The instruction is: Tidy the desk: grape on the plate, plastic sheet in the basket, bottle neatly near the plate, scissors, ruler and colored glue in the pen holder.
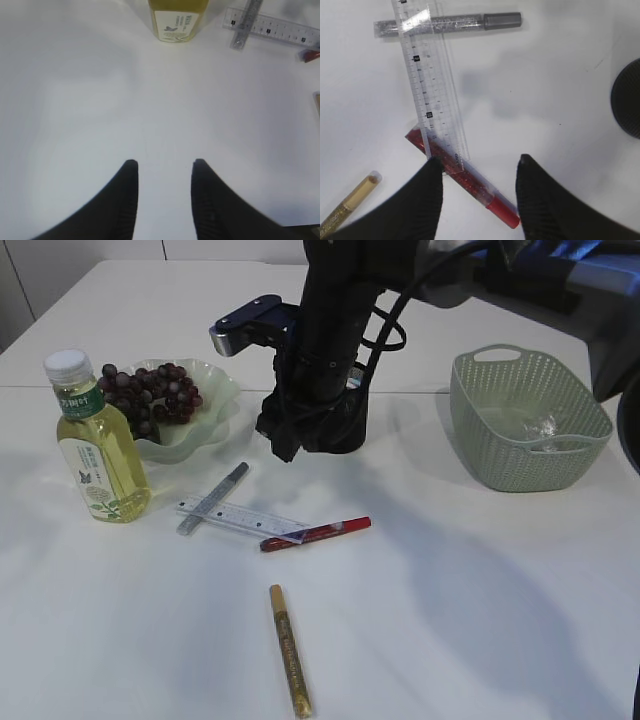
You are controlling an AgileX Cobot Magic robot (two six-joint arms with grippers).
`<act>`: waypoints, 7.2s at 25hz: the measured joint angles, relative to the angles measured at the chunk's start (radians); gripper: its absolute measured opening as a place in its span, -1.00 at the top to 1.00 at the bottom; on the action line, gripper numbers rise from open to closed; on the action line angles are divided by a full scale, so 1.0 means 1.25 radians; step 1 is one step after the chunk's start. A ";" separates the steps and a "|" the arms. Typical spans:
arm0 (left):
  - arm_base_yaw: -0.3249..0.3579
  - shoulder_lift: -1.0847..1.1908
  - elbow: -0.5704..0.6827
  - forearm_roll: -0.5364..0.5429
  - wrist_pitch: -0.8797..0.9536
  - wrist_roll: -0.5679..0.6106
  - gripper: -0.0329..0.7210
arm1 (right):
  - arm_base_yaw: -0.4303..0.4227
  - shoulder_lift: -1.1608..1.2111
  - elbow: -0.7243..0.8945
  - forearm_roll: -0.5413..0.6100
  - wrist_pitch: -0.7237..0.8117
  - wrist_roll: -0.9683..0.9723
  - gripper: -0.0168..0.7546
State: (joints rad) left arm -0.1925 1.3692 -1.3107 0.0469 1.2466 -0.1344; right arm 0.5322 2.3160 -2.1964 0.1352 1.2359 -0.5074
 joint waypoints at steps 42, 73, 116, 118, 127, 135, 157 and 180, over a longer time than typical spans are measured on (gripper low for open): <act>0.000 0.000 0.000 0.000 0.000 0.000 0.26 | 0.095 0.192 -0.158 -0.013 0.000 -0.048 -0.24; 0.000 0.000 0.000 0.000 0.000 0.000 0.26 | 0.095 0.210 -0.160 -0.031 0.000 -0.033 -0.24; 0.000 0.000 0.000 0.000 0.000 0.000 0.26 | 0.095 0.224 -0.160 -0.038 0.000 -0.033 0.03; 0.000 0.000 0.000 0.000 0.000 0.000 0.26 | 0.095 0.224 -0.160 -0.038 0.000 -0.033 0.04; 0.000 0.000 0.000 0.000 0.000 0.000 0.26 | 0.095 0.224 -0.160 -0.040 0.000 -0.033 -0.03; 0.000 0.000 0.000 0.000 0.000 0.000 0.26 | 0.095 0.224 -0.160 -0.040 -0.005 -0.033 -0.04; 0.000 0.000 0.000 0.000 0.000 0.000 0.26 | 0.095 0.242 -0.160 -0.040 -0.007 -0.033 -0.02; 0.000 0.000 0.000 0.000 0.000 0.000 0.26 | 0.095 0.242 -0.186 -0.032 -0.008 -0.029 0.15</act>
State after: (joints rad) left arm -0.1925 1.3692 -1.3107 0.0469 1.2466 -0.1344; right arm 0.6506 2.6188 -2.4288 0.0954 1.2262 -0.5442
